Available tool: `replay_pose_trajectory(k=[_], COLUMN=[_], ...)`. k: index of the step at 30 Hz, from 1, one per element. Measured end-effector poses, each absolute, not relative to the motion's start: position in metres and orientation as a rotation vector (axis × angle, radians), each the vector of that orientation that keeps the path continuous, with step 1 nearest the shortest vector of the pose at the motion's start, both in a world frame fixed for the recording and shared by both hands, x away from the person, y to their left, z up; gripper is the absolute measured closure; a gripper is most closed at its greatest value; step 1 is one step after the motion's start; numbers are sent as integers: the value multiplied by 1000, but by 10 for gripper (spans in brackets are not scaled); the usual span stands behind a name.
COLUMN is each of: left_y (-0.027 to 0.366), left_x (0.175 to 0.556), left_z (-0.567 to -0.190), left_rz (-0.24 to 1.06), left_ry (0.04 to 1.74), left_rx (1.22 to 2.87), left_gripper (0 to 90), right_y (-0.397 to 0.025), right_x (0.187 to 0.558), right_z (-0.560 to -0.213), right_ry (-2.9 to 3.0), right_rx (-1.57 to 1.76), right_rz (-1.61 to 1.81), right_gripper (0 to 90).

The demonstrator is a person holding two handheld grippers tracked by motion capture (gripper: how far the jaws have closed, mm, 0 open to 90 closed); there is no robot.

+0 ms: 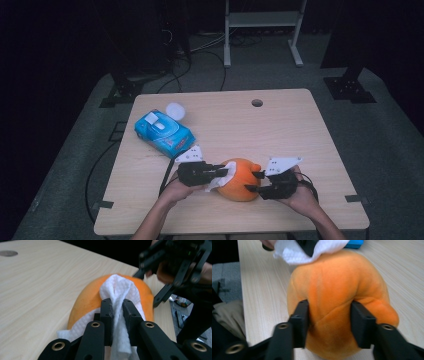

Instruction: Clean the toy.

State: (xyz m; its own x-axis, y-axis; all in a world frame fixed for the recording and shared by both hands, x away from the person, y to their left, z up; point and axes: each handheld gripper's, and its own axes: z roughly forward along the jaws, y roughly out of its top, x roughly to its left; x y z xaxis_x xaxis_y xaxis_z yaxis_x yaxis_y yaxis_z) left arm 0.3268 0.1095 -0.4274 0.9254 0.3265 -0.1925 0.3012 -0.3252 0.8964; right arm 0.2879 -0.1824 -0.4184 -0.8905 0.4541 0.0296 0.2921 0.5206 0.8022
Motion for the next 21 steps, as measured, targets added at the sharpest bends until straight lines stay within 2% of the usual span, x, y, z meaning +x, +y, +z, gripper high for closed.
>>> replay_pose_trajectory(k=[8, 13, 15, 18, 21], left_y=[113, 111, 110, 108, 109], left_x=[328, 328, 328, 327, 327], left_z=[-431, -432, -432, -433, -431], left_rz=[-8, -9, -9, -7, 10], left_ry=[442, 446, 449, 452, 460], left_rx=[1934, 1935, 1933, 1928, 1916], left_gripper=[802, 802, 802, 803, 803], right_y=[-202, -196, -193, -188, -185], right_x=[303, 310, 311, 309, 303], right_z=[-412, -423, -425, -426, -421], right_ry=[2527, 2576, 2584, 2603, 2560], right_rx=[798, 855, 893, 885, 803], right_rz=[1403, 1417, 1393, 1338, 1308], right_gripper=[292, 276, 324, 538, 688])
